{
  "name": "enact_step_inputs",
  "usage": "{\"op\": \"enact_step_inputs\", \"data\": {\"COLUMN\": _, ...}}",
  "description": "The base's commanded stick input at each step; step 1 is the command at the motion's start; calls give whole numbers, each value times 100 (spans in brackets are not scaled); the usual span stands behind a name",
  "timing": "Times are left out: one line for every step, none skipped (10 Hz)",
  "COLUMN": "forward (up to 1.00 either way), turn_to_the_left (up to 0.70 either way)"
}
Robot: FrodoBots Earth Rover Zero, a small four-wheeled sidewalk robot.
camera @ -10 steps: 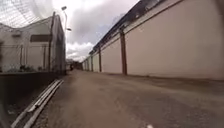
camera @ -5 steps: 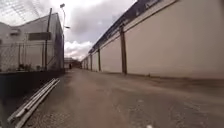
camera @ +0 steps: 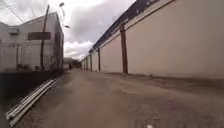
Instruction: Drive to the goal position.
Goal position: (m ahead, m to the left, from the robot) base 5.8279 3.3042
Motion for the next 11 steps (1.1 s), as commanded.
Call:
{"op": "enact_step_inputs", "data": {"forward": 60, "turn_to_the_left": 0}}
{"op": "enact_step_inputs", "data": {"forward": 60, "turn_to_the_left": 0}}
{"op": "enact_step_inputs", "data": {"forward": 60, "turn_to_the_left": 0}}
{"op": "enact_step_inputs", "data": {"forward": 60, "turn_to_the_left": 0}}
{"op": "enact_step_inputs", "data": {"forward": 60, "turn_to_the_left": 0}}
{"op": "enact_step_inputs", "data": {"forward": 60, "turn_to_the_left": 0}}
{"op": "enact_step_inputs", "data": {"forward": 60, "turn_to_the_left": 0}}
{"op": "enact_step_inputs", "data": {"forward": 60, "turn_to_the_left": 0}}
{"op": "enact_step_inputs", "data": {"forward": 60, "turn_to_the_left": 0}}
{"op": "enact_step_inputs", "data": {"forward": 60, "turn_to_the_left": 0}}
{"op": "enact_step_inputs", "data": {"forward": 60, "turn_to_the_left": 0}}
